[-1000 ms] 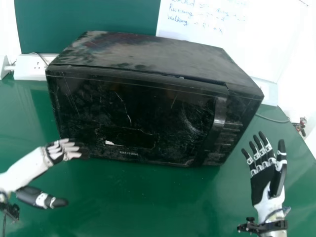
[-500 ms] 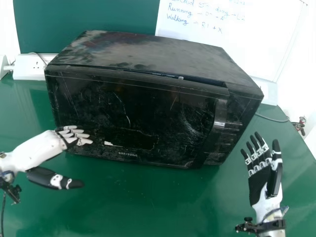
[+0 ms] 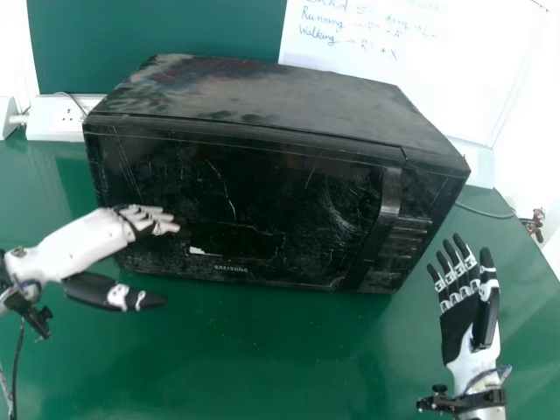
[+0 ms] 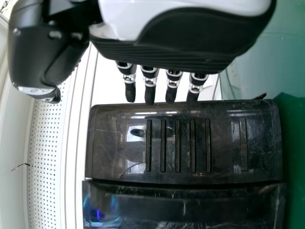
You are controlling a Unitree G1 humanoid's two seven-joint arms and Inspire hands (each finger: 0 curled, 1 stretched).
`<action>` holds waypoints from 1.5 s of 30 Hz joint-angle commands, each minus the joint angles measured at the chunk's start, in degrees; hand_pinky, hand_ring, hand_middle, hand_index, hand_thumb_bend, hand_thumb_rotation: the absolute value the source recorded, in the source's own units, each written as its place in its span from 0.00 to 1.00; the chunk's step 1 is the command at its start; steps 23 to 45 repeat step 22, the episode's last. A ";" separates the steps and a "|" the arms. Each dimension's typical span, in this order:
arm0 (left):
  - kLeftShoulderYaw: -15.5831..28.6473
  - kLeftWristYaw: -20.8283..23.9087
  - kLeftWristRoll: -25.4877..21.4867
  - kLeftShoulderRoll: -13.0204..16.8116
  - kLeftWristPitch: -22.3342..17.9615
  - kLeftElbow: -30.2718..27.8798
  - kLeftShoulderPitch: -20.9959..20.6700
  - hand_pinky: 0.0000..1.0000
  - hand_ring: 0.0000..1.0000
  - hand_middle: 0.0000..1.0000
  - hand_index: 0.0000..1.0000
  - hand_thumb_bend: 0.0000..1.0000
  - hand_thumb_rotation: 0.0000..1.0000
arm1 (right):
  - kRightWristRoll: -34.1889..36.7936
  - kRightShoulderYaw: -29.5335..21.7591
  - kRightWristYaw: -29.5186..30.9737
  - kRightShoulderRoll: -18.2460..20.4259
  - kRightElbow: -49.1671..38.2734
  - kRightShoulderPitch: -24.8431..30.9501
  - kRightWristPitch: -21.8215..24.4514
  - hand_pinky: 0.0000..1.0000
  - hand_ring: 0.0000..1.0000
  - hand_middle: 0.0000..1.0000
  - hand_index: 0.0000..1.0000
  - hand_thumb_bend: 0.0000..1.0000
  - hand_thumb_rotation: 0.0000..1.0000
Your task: Put biscuit inside oven
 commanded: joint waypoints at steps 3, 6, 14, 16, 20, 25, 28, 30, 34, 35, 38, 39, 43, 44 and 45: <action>-1.50 0.11 0.33 0.92 3.17 0.43 -1.56 1.00 1.00 1.00 1.00 1.00 1.00 | -0.14 -0.22 -0.14 -0.36 0.23 -0.18 0.22 1.00 1.00 1.00 1.00 0.72 0.80; -1.92 -0.07 1.09 1.55 4.84 0.35 -2.38 1.00 1.00 1.00 1.00 0.99 1.00 | 0.06 -0.28 0.00 -0.45 0.26 -0.30 0.23 1.00 1.00 1.00 1.00 0.73 0.84; -2.60 0.43 0.61 1.45 5.18 2.01 -3.53 1.00 1.00 1.00 1.00 1.00 1.00 | 0.05 -0.36 -0.12 -0.45 0.21 -0.24 0.40 1.00 1.00 1.00 1.00 0.73 0.86; -2.59 0.23 -0.82 1.29 3.97 2.66 -3.23 1.00 1.00 1.00 1.00 1.00 1.00 | -0.02 -0.38 0.17 -0.53 0.53 -0.28 0.13 1.00 1.00 1.00 1.00 0.75 0.89; -2.17 -0.83 -6.17 0.47 2.76 2.50 -0.54 1.00 1.00 1.00 1.00 1.00 1.00 | -0.08 -0.26 0.04 -0.56 0.26 -0.19 0.45 1.00 1.00 1.00 1.00 0.74 0.85; -2.04 -1.80 -10.38 -0.33 1.76 2.54 1.55 1.00 1.00 1.00 1.00 1.00 1.00 | -0.27 -0.17 -0.14 -0.54 0.10 -0.19 0.57 0.21 1.00 1.00 0.93 0.75 0.81; -2.04 -1.80 -10.38 -0.33 1.76 2.54 1.55 1.00 1.00 1.00 1.00 1.00 1.00 | -0.27 -0.17 -0.14 -0.54 0.10 -0.19 0.57 0.21 1.00 1.00 0.93 0.75 0.81; -2.04 -1.80 -10.38 -0.33 1.76 2.54 1.55 1.00 1.00 1.00 1.00 1.00 1.00 | -0.27 -0.17 -0.14 -0.54 0.10 -0.19 0.57 0.21 1.00 1.00 0.93 0.75 0.81; -2.04 -1.80 -10.38 -0.33 1.76 2.54 1.55 1.00 1.00 1.00 1.00 1.00 1.00 | -0.27 -0.17 -0.14 -0.54 0.10 -0.19 0.57 0.21 1.00 1.00 0.93 0.75 0.81; -2.04 -1.80 -10.38 -0.33 1.76 2.54 1.55 1.00 1.00 1.00 1.00 1.00 1.00 | -0.27 -0.17 -0.14 -0.54 0.10 -0.19 0.57 0.21 1.00 1.00 0.93 0.75 0.81; -2.04 -1.80 -10.38 -0.33 1.76 2.54 1.55 1.00 1.00 1.00 1.00 1.00 1.00 | -0.27 -0.17 -0.14 -0.54 0.10 -0.19 0.57 0.21 1.00 1.00 0.93 0.75 0.81; -2.04 -1.80 -10.38 -0.33 1.76 2.54 1.55 1.00 1.00 1.00 1.00 1.00 1.00 | -0.27 -0.17 -0.14 -0.54 0.10 -0.19 0.57 0.21 1.00 1.00 0.93 0.75 0.81; -2.04 -1.80 -10.38 -0.33 1.76 2.54 1.55 1.00 1.00 1.00 1.00 1.00 1.00 | -0.27 -0.17 -0.14 -0.54 0.10 -0.19 0.57 0.21 1.00 1.00 0.93 0.75 0.81; -2.04 -1.80 -10.38 -0.33 1.76 2.54 1.55 1.00 1.00 1.00 1.00 1.00 1.00 | -0.27 -0.17 -0.14 -0.54 0.10 -0.19 0.57 0.21 1.00 1.00 0.93 0.75 0.81; -2.04 -1.80 -10.38 -0.33 1.76 2.54 1.55 1.00 1.00 1.00 1.00 1.00 1.00 | -0.27 -0.17 -0.14 -0.54 0.10 -0.19 0.57 0.21 1.00 1.00 0.93 0.75 0.81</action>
